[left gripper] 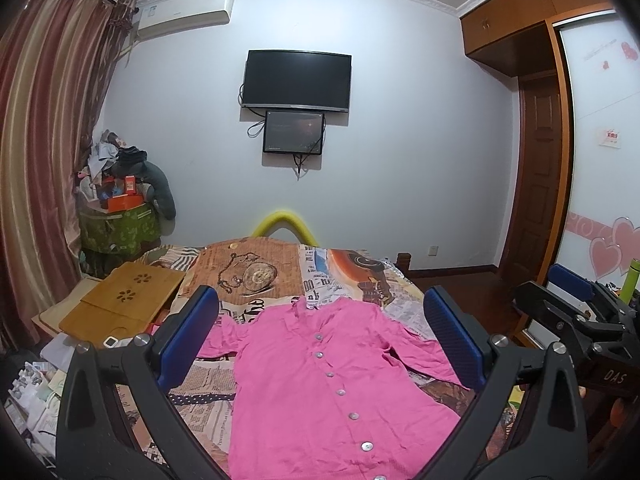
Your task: Fold small clothes
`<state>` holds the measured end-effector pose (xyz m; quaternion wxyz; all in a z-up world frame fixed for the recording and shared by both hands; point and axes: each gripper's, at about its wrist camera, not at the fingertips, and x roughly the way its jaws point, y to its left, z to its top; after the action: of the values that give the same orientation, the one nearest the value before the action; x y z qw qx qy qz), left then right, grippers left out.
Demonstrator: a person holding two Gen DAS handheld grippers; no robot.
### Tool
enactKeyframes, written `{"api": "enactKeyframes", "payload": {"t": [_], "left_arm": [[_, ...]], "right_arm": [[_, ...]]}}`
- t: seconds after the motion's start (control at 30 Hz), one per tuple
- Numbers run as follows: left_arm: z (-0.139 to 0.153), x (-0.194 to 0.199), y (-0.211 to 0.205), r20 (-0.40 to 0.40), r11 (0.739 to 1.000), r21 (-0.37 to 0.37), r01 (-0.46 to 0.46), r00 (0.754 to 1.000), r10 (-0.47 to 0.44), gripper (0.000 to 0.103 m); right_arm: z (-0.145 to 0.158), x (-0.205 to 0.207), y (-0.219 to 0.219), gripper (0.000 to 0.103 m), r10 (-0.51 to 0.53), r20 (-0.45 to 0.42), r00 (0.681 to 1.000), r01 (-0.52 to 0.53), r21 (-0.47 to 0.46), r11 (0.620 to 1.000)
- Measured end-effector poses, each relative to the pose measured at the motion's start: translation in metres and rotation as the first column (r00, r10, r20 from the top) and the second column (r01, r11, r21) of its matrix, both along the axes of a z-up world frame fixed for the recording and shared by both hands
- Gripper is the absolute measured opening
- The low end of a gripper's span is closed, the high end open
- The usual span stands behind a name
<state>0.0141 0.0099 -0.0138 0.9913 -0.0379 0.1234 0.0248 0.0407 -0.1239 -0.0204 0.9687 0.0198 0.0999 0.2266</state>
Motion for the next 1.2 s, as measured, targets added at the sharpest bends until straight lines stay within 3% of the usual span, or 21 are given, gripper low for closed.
{"api": "enactKeyframes", "payload": {"t": [1.2], "left_arm": [[-0.008, 0.006, 0.011, -0.011, 1.000, -0.029, -0.008, 1.000, 0.008, 0.103]], "right_arm": [[-0.005, 0.009, -0.002, 0.103, 0.002, -0.019, 1.000, -0.002, -0.016, 1.000]]}}
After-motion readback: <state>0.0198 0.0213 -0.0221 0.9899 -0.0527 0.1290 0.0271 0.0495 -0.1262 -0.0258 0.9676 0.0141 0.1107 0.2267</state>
